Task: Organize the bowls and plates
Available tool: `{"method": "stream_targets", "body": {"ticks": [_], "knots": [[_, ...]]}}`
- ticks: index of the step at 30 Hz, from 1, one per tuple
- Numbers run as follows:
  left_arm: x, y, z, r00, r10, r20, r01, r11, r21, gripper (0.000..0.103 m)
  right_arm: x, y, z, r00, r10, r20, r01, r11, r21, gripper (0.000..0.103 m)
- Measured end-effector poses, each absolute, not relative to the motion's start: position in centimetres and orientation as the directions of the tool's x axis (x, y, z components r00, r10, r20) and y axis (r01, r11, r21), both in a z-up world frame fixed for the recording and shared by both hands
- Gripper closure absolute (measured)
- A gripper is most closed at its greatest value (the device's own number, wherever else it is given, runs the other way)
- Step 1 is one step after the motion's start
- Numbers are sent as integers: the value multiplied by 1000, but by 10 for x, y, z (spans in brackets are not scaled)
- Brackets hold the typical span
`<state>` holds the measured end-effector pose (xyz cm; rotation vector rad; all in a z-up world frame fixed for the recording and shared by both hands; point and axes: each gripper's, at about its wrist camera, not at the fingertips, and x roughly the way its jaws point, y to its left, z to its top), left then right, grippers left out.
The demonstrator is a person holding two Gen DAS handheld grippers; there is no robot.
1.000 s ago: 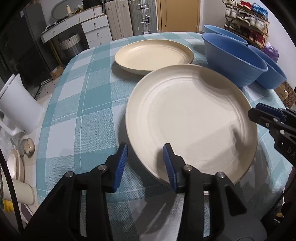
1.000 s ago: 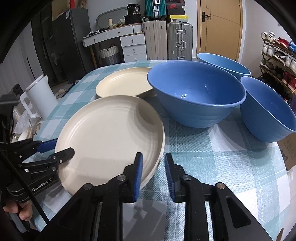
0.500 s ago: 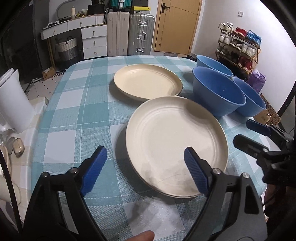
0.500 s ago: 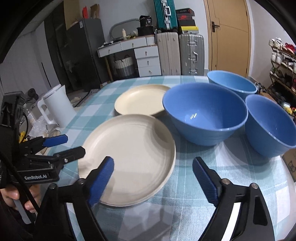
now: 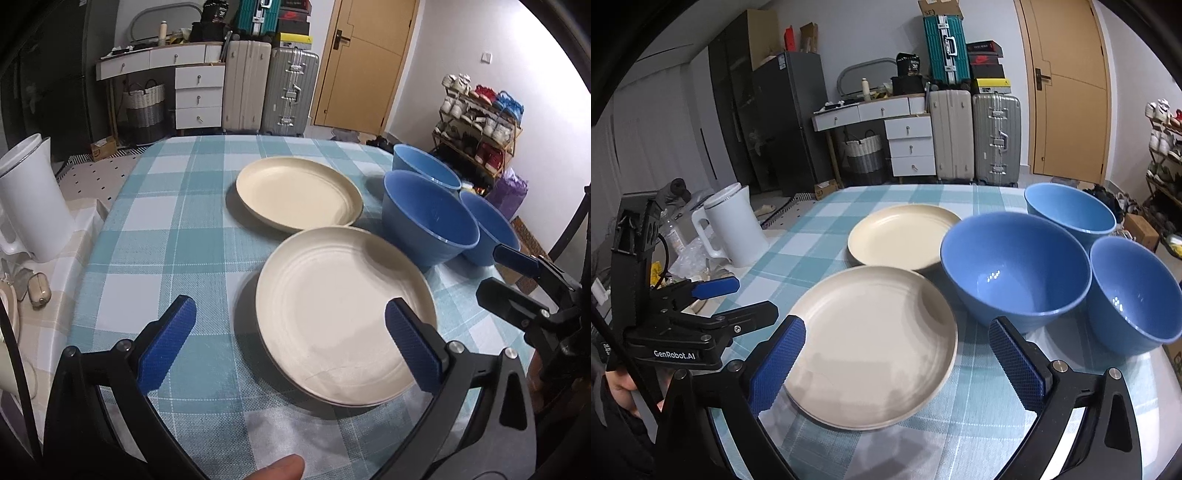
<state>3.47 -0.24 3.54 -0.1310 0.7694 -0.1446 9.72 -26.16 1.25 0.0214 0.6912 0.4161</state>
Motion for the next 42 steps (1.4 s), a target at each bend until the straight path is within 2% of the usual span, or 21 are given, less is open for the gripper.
{"method": "stream_targets", "body": {"ticks": [17, 31, 42], "knots": [[44, 16, 64, 736, -160, -658, 24, 977, -211, 1, 115, -288, 72, 662, 522, -538, -442, 852, 281, 2], [70, 27, 97, 749, -139, -648, -7, 976, -217, 1, 144, -286, 103, 652, 527, -544, -466, 846, 260, 2], [98, 31, 106, 739, -125, -662, -32, 975, -220, 1, 181, -291, 111, 623, 541, -565, -454, 838, 302, 2]]}}
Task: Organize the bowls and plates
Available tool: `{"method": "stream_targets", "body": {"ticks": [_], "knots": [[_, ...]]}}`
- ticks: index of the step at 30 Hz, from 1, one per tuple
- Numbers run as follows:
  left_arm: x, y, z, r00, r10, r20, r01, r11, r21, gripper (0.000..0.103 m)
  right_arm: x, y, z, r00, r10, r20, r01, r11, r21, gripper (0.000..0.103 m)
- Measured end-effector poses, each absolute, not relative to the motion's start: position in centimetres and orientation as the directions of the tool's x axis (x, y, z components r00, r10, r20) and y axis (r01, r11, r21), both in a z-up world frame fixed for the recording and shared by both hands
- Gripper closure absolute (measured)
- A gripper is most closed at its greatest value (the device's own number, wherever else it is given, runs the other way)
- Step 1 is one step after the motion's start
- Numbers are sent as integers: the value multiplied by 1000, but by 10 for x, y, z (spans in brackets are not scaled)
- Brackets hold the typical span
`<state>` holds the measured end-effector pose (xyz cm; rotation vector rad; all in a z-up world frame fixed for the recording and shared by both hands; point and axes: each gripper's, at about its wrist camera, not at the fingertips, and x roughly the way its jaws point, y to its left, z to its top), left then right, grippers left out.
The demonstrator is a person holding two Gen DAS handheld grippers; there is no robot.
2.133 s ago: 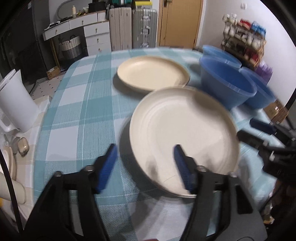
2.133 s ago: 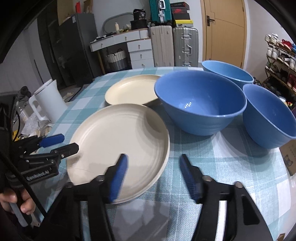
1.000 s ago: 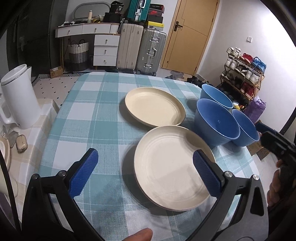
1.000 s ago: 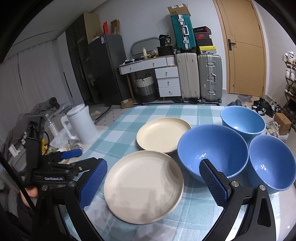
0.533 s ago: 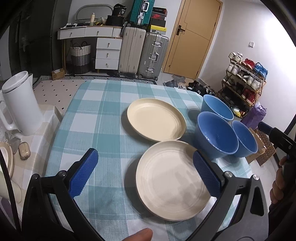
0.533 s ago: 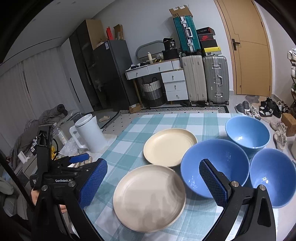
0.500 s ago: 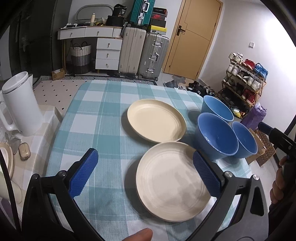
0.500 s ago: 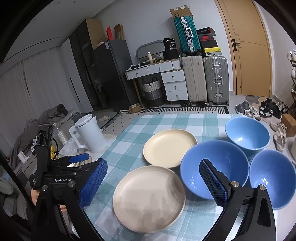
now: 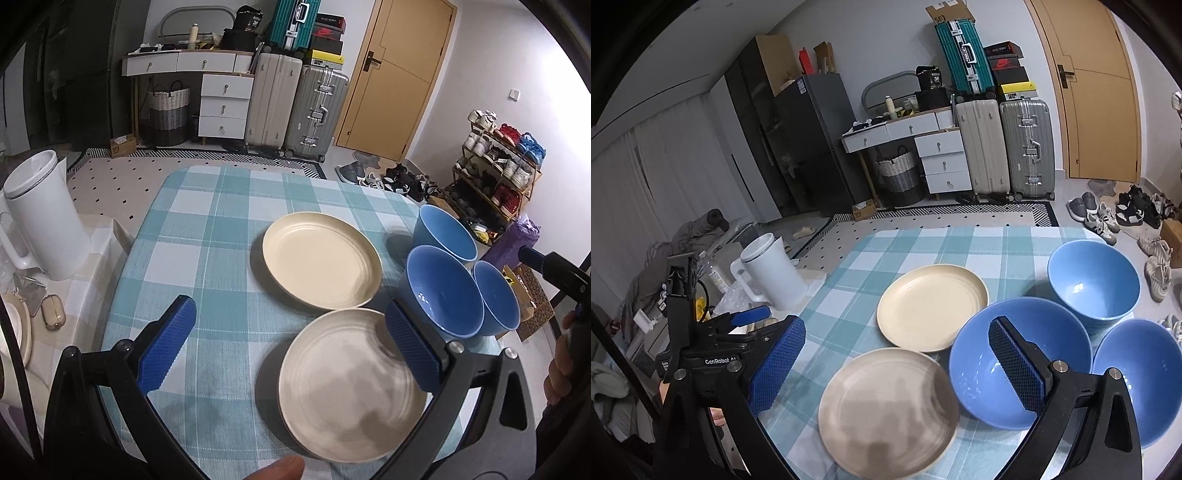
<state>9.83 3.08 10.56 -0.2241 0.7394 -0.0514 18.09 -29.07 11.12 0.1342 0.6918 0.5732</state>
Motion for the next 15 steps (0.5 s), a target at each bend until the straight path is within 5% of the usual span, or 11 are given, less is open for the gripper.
{"method": "stream_targets", "body": {"ticks": [15], "knots": [[148, 36, 107, 717, -116, -687, -48, 976, -215, 1, 242, -289, 120, 624, 485, -613, -428, 868, 251, 2]]}}
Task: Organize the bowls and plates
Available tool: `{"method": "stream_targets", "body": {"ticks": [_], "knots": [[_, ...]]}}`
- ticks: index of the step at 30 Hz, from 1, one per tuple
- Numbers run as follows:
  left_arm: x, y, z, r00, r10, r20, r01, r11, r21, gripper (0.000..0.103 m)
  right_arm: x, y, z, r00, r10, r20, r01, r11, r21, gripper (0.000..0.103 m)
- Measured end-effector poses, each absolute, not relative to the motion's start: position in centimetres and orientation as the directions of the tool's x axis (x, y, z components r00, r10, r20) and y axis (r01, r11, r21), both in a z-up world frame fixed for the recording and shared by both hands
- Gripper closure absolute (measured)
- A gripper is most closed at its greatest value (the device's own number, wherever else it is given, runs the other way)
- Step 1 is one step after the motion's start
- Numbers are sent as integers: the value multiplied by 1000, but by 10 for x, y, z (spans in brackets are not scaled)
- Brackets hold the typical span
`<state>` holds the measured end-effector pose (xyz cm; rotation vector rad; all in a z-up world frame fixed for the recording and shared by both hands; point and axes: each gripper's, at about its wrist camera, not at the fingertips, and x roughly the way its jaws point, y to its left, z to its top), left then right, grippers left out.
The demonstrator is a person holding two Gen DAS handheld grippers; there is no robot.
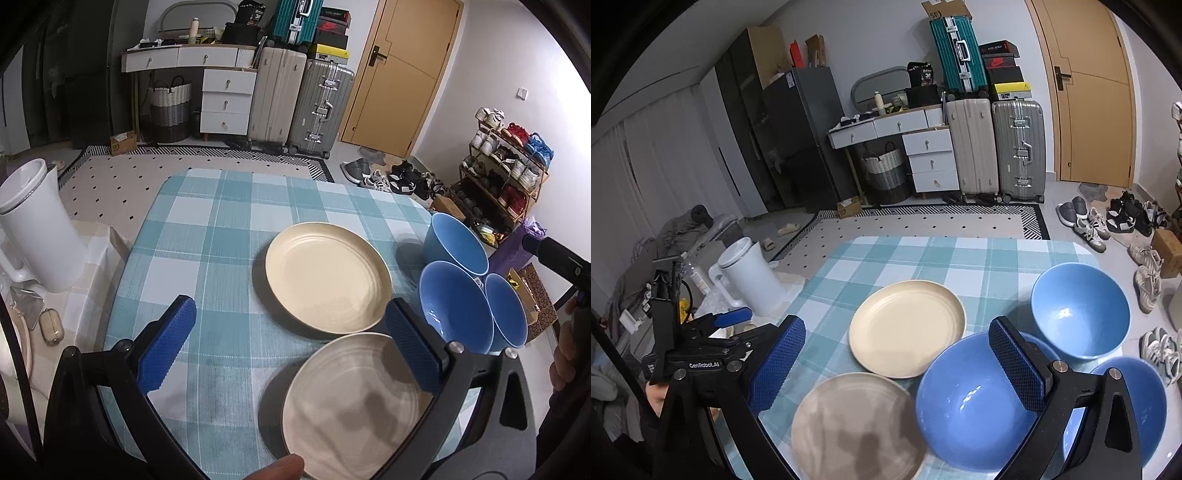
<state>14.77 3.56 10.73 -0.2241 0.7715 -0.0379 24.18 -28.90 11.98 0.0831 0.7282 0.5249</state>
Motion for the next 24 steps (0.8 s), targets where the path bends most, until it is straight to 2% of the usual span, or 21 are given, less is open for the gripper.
{"method": "stream_targets", "body": {"ticks": [24], "knots": [[234, 51, 76, 653, -101, -751, -86, 975, -205, 1, 355, -277, 78, 499, 429, -753, -378, 890, 257, 2]]}}
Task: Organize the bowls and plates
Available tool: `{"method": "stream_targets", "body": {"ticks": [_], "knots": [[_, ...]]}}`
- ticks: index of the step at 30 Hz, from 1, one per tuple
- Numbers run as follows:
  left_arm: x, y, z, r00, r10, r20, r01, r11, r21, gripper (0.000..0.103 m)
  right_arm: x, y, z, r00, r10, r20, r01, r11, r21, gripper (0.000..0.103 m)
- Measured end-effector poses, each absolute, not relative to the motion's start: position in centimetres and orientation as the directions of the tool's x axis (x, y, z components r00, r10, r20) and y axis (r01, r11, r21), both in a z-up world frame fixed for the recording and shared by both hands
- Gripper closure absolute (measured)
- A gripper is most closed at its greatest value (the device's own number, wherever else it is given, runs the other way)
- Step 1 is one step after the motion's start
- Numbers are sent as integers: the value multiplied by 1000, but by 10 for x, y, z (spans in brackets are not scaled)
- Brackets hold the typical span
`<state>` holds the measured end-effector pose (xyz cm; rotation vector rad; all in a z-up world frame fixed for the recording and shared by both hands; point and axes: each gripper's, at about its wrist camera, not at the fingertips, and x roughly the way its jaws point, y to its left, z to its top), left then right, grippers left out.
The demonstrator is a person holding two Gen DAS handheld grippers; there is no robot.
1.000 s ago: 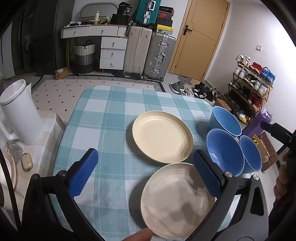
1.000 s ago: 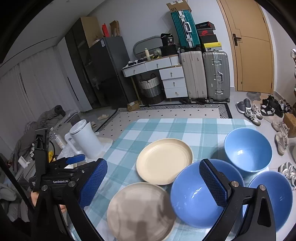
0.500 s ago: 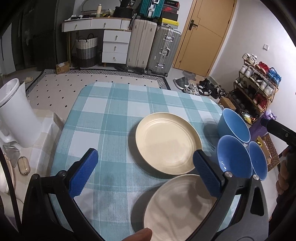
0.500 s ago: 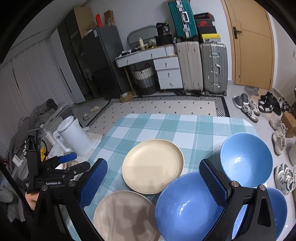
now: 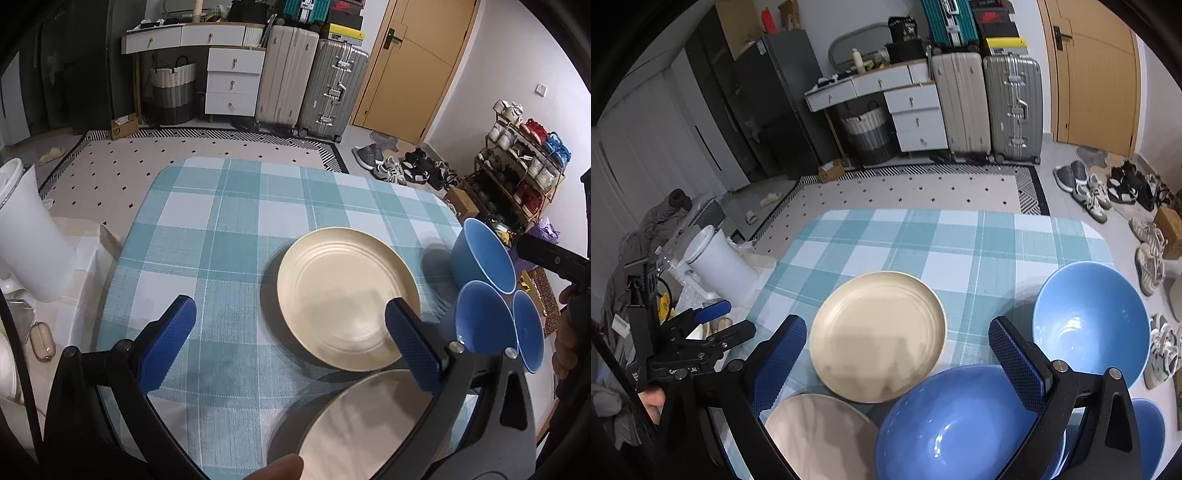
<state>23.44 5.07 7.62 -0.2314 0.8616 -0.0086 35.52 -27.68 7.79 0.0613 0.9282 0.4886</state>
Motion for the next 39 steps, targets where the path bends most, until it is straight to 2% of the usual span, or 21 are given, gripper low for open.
{"method": "stream_targets", "body": {"ticks": [16, 24, 32, 35, 39], "knots": [[276, 51, 39, 592, -117, -797, -98, 972, -215, 1, 399, -262, 25, 399, 373, -838, -374, 900, 222, 3], [293, 48, 17, 559, -124, -820, -105, 970, -218, 1, 415, -256, 1, 346, 350, -870, -375, 902, 213, 7], [304, 47, -1, 532, -129, -837, -110, 969, -220, 1, 425, -249, -16, 295, 326, -898, -377, 903, 204, 19], [307, 46, -8, 518, -126, -846, -113, 971, -213, 5, 426, -246, -24, 266, 318, -910, -375, 904, 206, 20], [310, 45, -17, 500, -126, -857, -111, 972, -207, 15, 430, -243, -33, 239, 305, -922, -375, 905, 202, 23]]}}
